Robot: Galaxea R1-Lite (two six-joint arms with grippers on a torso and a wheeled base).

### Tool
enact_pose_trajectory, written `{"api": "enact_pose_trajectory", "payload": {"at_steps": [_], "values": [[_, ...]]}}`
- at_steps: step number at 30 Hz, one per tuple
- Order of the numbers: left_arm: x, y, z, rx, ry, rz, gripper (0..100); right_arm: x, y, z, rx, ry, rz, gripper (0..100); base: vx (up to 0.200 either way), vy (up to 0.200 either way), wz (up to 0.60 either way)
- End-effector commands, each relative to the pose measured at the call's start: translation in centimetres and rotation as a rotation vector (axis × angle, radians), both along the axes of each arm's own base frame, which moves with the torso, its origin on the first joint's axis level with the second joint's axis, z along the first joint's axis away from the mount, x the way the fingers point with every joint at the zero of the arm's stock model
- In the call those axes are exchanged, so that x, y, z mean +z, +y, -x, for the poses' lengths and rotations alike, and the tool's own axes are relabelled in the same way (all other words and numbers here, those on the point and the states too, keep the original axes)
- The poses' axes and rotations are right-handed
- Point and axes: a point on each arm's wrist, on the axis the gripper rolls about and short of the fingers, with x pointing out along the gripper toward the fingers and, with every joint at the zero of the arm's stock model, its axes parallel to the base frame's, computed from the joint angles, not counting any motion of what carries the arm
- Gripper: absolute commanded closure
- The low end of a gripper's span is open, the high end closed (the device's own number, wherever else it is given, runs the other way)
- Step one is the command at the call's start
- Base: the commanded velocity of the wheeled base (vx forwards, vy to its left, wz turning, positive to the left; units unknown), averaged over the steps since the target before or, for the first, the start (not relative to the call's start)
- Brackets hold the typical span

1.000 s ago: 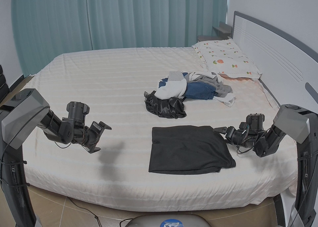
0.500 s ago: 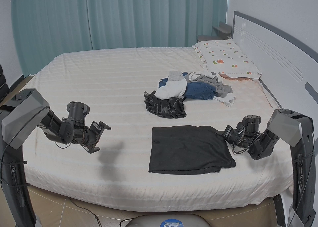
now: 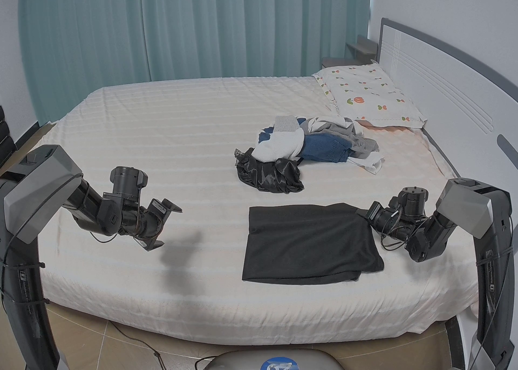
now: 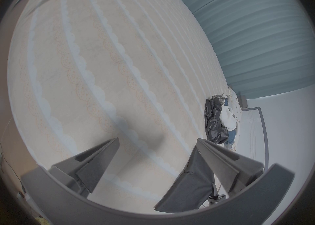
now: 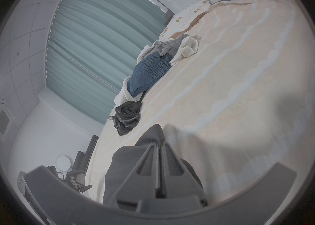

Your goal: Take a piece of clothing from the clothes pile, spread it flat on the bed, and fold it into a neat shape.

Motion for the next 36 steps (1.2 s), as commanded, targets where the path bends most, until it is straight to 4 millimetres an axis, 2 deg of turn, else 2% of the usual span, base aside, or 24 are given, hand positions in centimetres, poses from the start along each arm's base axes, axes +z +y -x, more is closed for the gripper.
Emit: {"api": "enact_pose_trajectory", "payload": {"at_steps": [1, 5, 6, 12, 15, 20, 24, 28, 31, 34, 36], "values": [[-0.1, 0.0, 0.0, -0.001, 0.002, 0.001, 0, 0.0, 0.0, 0.2, -0.001, 0.003, 0.005, 100, 0.0, 0.0, 0.0], [-0.1, 0.0, 0.0, 0.0, 0.001, 0.0, 0, -0.2, -0.2, 0.3, -0.003, 0.007, 0.013, 100, 0.0, 0.0, 0.0], [-0.1, 0.0, 0.0, 0.0, 0.001, 0.0, 0, -0.2, -0.2, 0.3, -0.002, 0.006, 0.015, 0, 0.0, 0.0, 0.0], [-0.1, 0.0, 0.0, -0.001, 0.002, 0.001, 0, -0.2, -0.8, 0.6, 0.001, -0.013, 0.059, 0, 0.0, 0.0, 0.0], [-0.1, 0.0, 0.0, -0.002, 0.001, 0.0, 0, 1.1, -0.9, 0.9, -0.013, -0.094, 0.066, 0, 0.0, 0.0, 0.0], [-0.1, 0.0, 0.0, -0.001, 0.002, 0.001, 0, 2.7, 1.6, 1.3, -0.011, -0.199, 0.066, 0, 0.0, 0.0, 0.0], [-0.1, 0.0, 0.0, 0.0, 0.001, 0.0, 0, 2.1, 4.6, 2.1, 0.05, -0.22, 0.055, 0, 0.0, 0.0, 0.0], [-0.1, 0.0, 0.0, 0.0, 0.001, 0.0, 0, -0.4, 5.6, 2.4, 0.083, -0.17, 0.062, 0, 0.0, 0.0, 0.0], [-0.1, 0.0, 0.0, 0.0, 0.001, 0.0, 0, -1.6, 5.4, 1.8, 0.078, -0.157, 0.066, 0, 0.0, 0.0, 0.0], [0.0, 0.0, 0.0, 0.0, 0.0, 0.0, 0, -1.7, 5.0, 1.1, 0.066, -0.167, 0.061, 0, 0.0, 0.0, 0.0], [0.0, 0.0, 0.0, 0.0, 0.0, 0.0, 0, -2.3, 4.1, 0.3, 0.038, -0.178, 0.061, 0, 0.0, 0.0, 0.0]]}}
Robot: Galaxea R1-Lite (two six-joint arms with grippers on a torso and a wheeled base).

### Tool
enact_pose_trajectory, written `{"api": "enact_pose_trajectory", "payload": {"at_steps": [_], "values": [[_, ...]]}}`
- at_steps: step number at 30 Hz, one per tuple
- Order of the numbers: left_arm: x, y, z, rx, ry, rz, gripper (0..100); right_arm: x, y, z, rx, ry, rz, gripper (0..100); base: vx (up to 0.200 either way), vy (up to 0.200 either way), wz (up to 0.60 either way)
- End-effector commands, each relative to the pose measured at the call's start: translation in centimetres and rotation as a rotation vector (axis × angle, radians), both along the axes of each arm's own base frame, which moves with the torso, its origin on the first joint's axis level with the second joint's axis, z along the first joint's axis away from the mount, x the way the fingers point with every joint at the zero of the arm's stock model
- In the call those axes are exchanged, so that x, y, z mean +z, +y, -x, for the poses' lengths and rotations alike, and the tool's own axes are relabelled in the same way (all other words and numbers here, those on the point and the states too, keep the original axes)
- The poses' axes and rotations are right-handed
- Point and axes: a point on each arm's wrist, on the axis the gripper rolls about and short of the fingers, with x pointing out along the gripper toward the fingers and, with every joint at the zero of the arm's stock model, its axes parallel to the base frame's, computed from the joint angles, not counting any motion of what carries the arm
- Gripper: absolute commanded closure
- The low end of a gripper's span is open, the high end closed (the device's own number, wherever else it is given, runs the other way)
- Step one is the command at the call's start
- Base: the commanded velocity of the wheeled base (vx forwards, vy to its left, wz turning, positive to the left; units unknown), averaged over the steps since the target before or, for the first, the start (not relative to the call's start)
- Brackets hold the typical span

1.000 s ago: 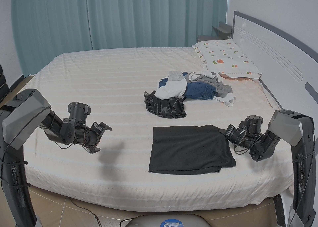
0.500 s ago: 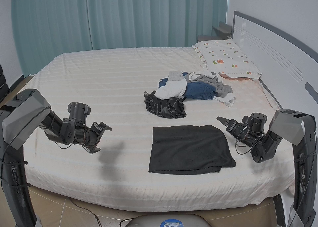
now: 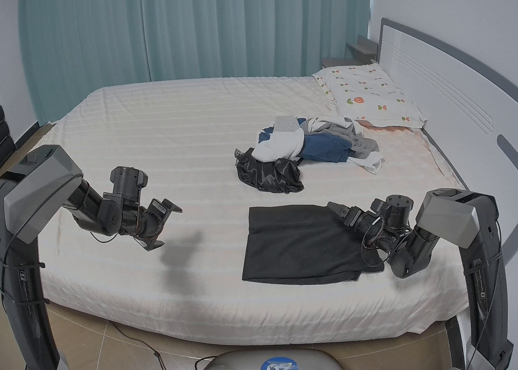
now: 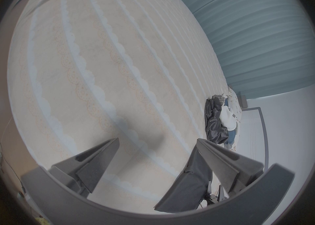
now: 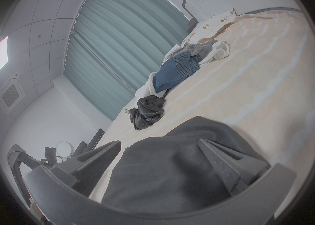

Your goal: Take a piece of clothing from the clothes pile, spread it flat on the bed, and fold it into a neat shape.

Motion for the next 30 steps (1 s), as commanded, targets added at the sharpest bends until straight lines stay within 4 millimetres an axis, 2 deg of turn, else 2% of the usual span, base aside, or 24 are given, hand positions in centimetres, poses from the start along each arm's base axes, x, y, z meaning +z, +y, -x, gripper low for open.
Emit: {"api": "enact_pose_trajectory", "payload": {"at_steps": [1, 6, 13, 18, 19, 20, 21, 22, 23, 25, 28, 29, 30], "values": [[0.0, 0.0, 0.0, 0.0, 0.0, 0.0, 0, -1.9, -1.0, -1.1, -0.031, 0.008, 0.0, 0, 0.0, 0.0, 0.0], [0.0, 0.0, 0.0, 0.0, 0.0, 0.0, 0, -1.2, -2.6, -1.9, -0.075, -0.033, -0.014, 0, 0.0, 0.0, 0.0], [0.0, 0.0, 0.0, 0.0, 0.001, 0.002, 0, 2.7, -3.8, -2.0, -0.191, -0.146, -0.021, 0, 0.0, 0.0, 0.0], [0.6, 0.1, 0.3, 0.003, -0.011, 0.0, 0, 5.3, -4.1, -0.5, -0.216, -0.17, 0.007, 0, 0.0, 0.0, 0.0], [1.6, 0.1, 0.4, 0.001, -0.034, 0.0, 0, 5.4, -4.1, -0.2, -0.215, -0.179, 0.035, 0, 0.0, 0.0, 0.0], [1.7, 0.1, 0.5, 0.001, -0.036, 0.0, 0, 5.4, -4.1, -0.2, -0.216, -0.18, 0.04, 0, 0.0, 0.0, 0.0], [3.4, 0.4, 1.0, -0.005, -0.078, -0.009, 0, 5.6, -4.5, 0.3, -0.226, -0.196, 0.108, 0, 0.0, 0.0, 0.0], [4.3, 0.5, 1.4, -0.009, -0.098, -0.016, 0, 6.4, -5.2, 0.6, -0.252, -0.222, 0.13, 0, 0.0, 0.0, 0.0], [4.3, 0.5, 1.4, -0.009, -0.098, -0.016, 0, 6.4, -5.2, 0.6, -0.252, -0.222, 0.13, 0, 0.0, 0.0, 0.0], [6.9, 0.6, 2.7, -0.028, -0.165, -0.039, 0, 9.2, -6.5, 1.6, -0.28, -0.256, 0.133, 0, 0.0, 0.0, 0.0], [10.4, 1.1, 4.6, -0.027, -0.255, -0.056, 0, 12.0, -7.3, 3.1, -0.297, -0.278, 0.132, 0, 0.0, 0.0, 0.0], [11.0, 1.3, 4.9, -0.021, -0.271, -0.057, 0, 12.4, -7.3, 3.4, -0.299, -0.282, 0.132, 0, 0.0, 0.0, 0.0], [13.1, 2.0, 6.5, 0.0, -0.323, -0.063, 0, 13.9, -7.4, 4.9, -0.299, -0.295, 0.129, 0, 0.0, 0.0, 0.0]]}}
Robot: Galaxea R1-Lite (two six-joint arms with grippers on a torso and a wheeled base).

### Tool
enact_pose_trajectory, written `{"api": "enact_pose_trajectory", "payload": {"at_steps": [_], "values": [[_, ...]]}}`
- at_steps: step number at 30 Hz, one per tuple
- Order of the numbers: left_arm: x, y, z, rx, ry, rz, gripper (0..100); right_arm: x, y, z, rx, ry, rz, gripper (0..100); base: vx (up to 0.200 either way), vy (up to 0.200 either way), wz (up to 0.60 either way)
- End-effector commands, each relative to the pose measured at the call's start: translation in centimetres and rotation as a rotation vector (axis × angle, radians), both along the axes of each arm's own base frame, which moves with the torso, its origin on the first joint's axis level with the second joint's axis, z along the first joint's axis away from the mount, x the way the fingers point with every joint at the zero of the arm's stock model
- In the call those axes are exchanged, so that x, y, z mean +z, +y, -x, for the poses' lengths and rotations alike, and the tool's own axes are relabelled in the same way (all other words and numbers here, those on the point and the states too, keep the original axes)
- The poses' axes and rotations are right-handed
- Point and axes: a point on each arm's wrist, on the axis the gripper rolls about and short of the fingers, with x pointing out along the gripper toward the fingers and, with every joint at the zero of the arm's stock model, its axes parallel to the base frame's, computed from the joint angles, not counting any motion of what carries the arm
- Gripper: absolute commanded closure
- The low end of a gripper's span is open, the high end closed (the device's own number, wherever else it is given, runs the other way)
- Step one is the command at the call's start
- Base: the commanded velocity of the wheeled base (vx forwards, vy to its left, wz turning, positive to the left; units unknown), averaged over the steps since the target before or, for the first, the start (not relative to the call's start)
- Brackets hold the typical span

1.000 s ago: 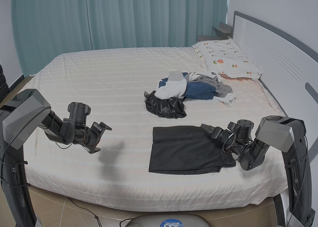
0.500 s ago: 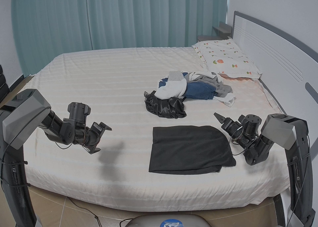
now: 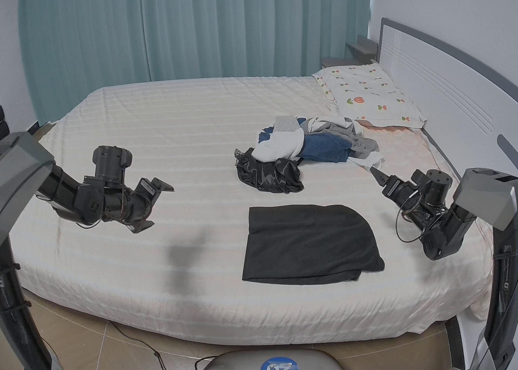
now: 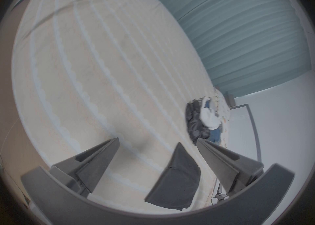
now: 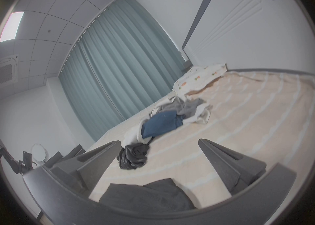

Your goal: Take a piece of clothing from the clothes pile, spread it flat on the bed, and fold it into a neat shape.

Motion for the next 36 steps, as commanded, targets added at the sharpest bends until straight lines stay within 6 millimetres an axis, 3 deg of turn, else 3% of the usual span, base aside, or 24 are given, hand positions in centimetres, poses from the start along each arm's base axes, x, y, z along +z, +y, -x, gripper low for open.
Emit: {"api": "enact_pose_trajectory", "payload": {"at_steps": [1, 2, 3, 7, 9, 10, 13, 15, 18, 19, 21, 24, 26, 31, 36], "values": [[8.5, 1.7, 5.6, 0.029, -0.219, -0.024, 0, 7.4, -1.4, 4.7, -0.027, -0.093, 0.006, 0, 0.0, 0.0, 0.0], [8.5, 1.7, 5.6, 0.029, -0.219, -0.024, 0, 7.4, -1.4, 4.7, -0.027, -0.093, 0.006, 0, 0.0, 0.0, 0.0], [10.3, 2.0, 8.0, 0.023, -0.273, -0.045, 0, 9.3, -1.1, 6.7, -0.015, -0.111, 0.012, 0, 0.0, 0.0, 0.0], [12.6, 2.4, 12.7, 0.048, -0.371, -0.129, 0, 12.9, -0.5, 11.2, 0.014, -0.149, 0.024, 0, 0.0, 0.0, 0.0], [13.7, 2.7, 15.8, 0.083, -0.429, -0.203, 0, 14.7, -0.6, 14.6, 0.024, -0.158, 0.05, 0, 0.0, 0.0, 0.0], [14.2, 2.9, 18.0, 0.102, -0.471, -0.266, 0, 15.8, -0.6, 17.2, 0.035, -0.166, 0.067, 0, 0.0, 0.0, 0.0], [14.4, 3.2, 20.6, 0.114, -0.519, -0.341, 0, 16.8, -0.7, 20.3, 0.059, -0.18, 0.083, 0, 0.0, 0.0, 0.0], [14.6, 3.5, 24.2, 0.118, -0.591, -0.452, 0, 17.4, -0.9, 24.6, 0.081, -0.187, 0.136, 0, 0.0, 0.0, 0.0], [14.6, 3.8, 28.0, 0.133, -0.67, -0.566, 0, 17.4, -1.2, 29.4, 0.111, -0.191, 0.199, 0, 0.0, 0.0, 0.0], [14.6, 3.8, 28.0, 0.133, -0.67, -0.566, 0, 17.4, -1.2, 29.4, 0.111, -0.191, 0.199, 0, 0.0, 0.0, 0.0], [14.0, 4.1, 30.9, 0.19, -0.712, -0.68, 0, 16.8, -1.9, 33.7, 0.125, -0.168, 0.263, 0, 0.0, 0.0, 0.0], [13.4, 4.4, 32.2, 0.233, -0.71, -0.767, 0, 16.0, -2.4, 36.2, 0.125, -0.141, 0.302, 0, 0.0, 0.0, 0.0], [12.5, 4.6, 33.6, 0.275, -0.702, -0.855, 0, 14.7, -3.0, 38.9, 0.122, -0.111, 0.323, 0, 0.0, 0.0, 0.0], [10.8, 4.9, 35.6, 0.343, -0.689, -0.931, 0, 12.7, -3.6, 42.2, 0.072, -0.082, 0.348, 0, 0.0, 0.0, 0.0], [9.0, 5.2, 37.4, 0.416, -0.648, -1.011, 0, 11.3, -3.7, 44.1, 0.0, -0.079, 0.4, 0, 0.0, 0.0, 0.0]]}}
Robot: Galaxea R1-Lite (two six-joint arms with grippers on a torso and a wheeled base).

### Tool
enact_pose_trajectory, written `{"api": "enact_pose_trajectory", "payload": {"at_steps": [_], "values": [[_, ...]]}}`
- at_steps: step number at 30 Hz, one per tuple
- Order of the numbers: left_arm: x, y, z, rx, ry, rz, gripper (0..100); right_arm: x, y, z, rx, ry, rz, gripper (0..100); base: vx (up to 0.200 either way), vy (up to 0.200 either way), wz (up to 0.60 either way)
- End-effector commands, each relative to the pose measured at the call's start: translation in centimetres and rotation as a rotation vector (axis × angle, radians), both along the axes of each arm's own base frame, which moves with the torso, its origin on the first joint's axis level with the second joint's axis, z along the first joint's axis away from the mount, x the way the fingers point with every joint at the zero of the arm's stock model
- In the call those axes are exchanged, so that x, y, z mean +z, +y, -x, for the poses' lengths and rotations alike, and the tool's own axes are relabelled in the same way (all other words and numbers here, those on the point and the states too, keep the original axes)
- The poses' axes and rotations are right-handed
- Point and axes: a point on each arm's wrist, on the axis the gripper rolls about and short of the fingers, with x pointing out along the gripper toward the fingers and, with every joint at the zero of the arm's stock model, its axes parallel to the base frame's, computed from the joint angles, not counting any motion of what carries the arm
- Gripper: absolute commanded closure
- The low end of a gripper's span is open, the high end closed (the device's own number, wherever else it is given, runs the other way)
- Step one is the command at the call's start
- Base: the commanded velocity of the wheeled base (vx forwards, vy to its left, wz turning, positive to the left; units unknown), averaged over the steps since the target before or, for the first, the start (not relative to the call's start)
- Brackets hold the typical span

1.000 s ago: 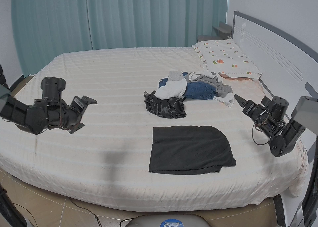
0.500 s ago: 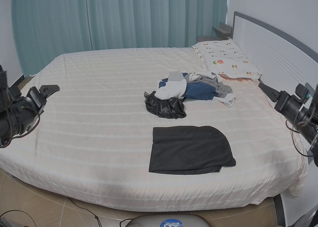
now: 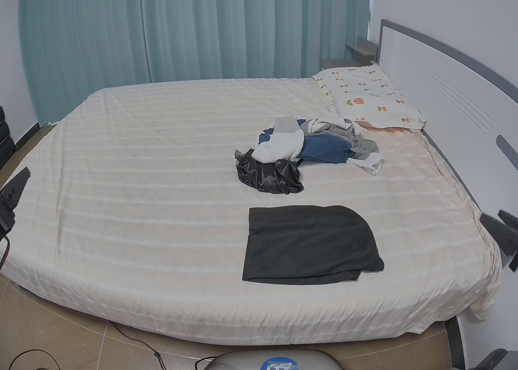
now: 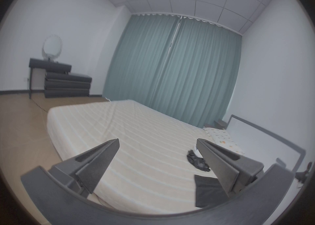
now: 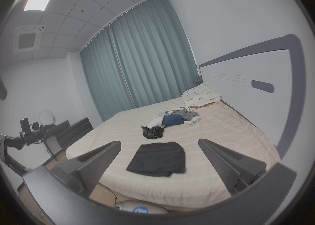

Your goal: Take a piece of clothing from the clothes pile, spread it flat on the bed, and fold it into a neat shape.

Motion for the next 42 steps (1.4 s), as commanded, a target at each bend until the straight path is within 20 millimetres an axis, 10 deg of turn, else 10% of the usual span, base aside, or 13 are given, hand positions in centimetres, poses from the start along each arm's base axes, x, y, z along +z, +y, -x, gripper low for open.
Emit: {"api": "enact_pose_trajectory", "payload": {"at_steps": [1, 16, 42], "values": [[-4.9, 1.0, 8.2, 0.252, -0.09, -0.206, 0, -5.2, -1.3, 10.5, -0.088, -0.102, 0.123, 0, 0.0, 0.0, 0.0], [-9.1, 0.8, 12.1, 0.393, -0.137, -0.294, 0, -8.7, -1.1, 12.0, -0.138, -0.125, 0.208, 0, 0.0, 0.0, 0.0], [-14.7, 0.7, 11.2, 0.134, -0.019, -0.262, 0, -12.3, -1.3, 10.0, -0.23, -0.105, 0.296, 0, 0.0, 0.0, 0.0]]}}
